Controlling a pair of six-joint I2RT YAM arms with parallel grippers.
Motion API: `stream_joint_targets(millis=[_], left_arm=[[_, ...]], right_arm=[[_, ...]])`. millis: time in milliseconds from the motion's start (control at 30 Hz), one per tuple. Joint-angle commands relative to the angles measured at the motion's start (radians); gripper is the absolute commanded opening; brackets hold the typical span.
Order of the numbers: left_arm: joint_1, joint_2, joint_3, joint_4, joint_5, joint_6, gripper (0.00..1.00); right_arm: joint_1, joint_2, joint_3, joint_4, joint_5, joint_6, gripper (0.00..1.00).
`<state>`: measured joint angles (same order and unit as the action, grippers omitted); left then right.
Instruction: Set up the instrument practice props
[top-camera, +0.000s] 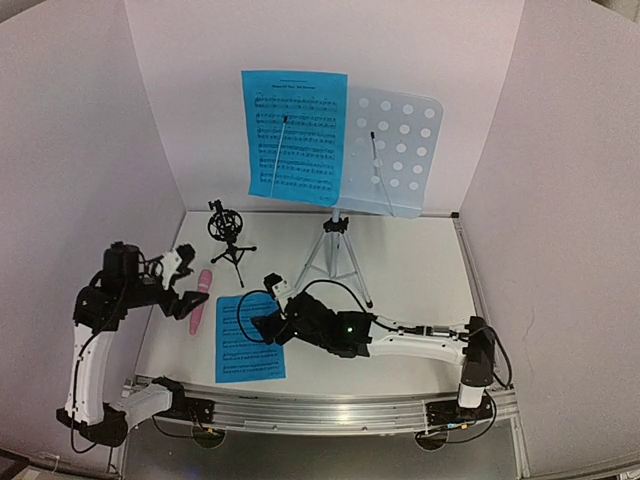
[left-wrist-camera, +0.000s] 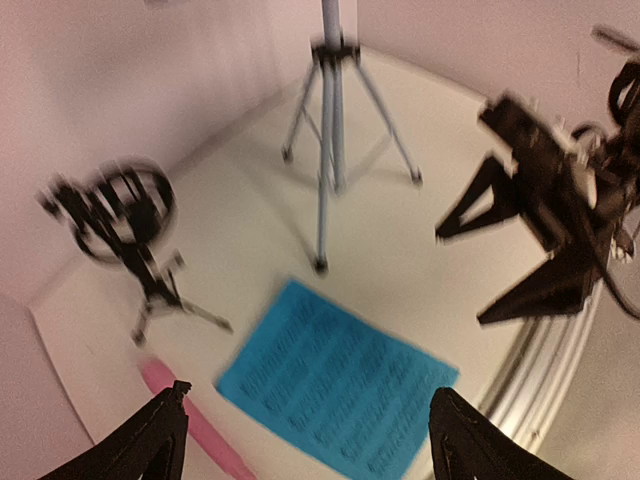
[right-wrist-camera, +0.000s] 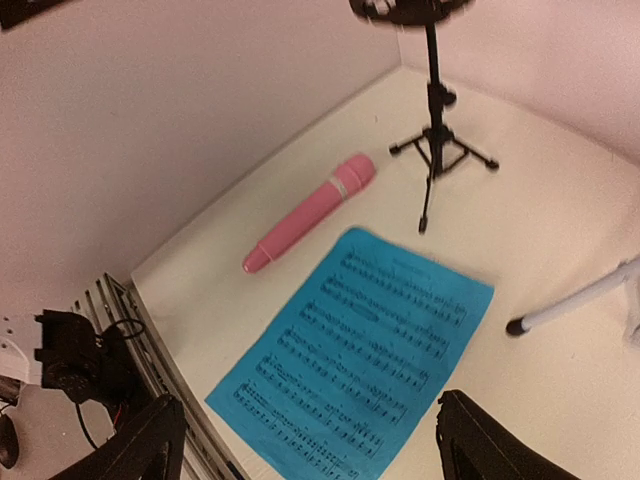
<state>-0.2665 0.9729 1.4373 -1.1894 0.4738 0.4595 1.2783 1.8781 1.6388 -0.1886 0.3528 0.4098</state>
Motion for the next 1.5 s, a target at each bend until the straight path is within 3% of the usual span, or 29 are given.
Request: stream_joint_targets(millis=[0,100,233,367,733,1467], left_arm=[[0.002,-0.029,-0.289,-0.216,-0.103,0.102,0.84],[0.001,-0.065,-0.482,-0.132,-0.177,0.190,0.85],[0.001,-0.077,-0.699,0.065,-0.248,0.325,0.84],[0.001,-0.021,-0.829,0.293,-0.317,0.427,0.69],[0.000,0.031,-0.953,0.588,-0.283,0.527,0.67],[-0.001,0.068,-1.148,0.748,-0.280,0.735,0.68]], right_arm=[[-0.063,0.088,-0.014,-0.045,-0.064,0.276,0.86],[-0.147,0.143,-0.031,-0.062,-0.139,0.416,0.85],[-0.189,0.238,0.023,-0.071,-0.176,0.416,0.83],[-0.214,0.356,0.113,-0.101,-0.258,0.426,0.80],[-0.245,0.504,0.185,-0.111,-0.293,0.463,0.76],[-0.302,0.665,0.288,0.043,-0.325,0.532,0.75]])
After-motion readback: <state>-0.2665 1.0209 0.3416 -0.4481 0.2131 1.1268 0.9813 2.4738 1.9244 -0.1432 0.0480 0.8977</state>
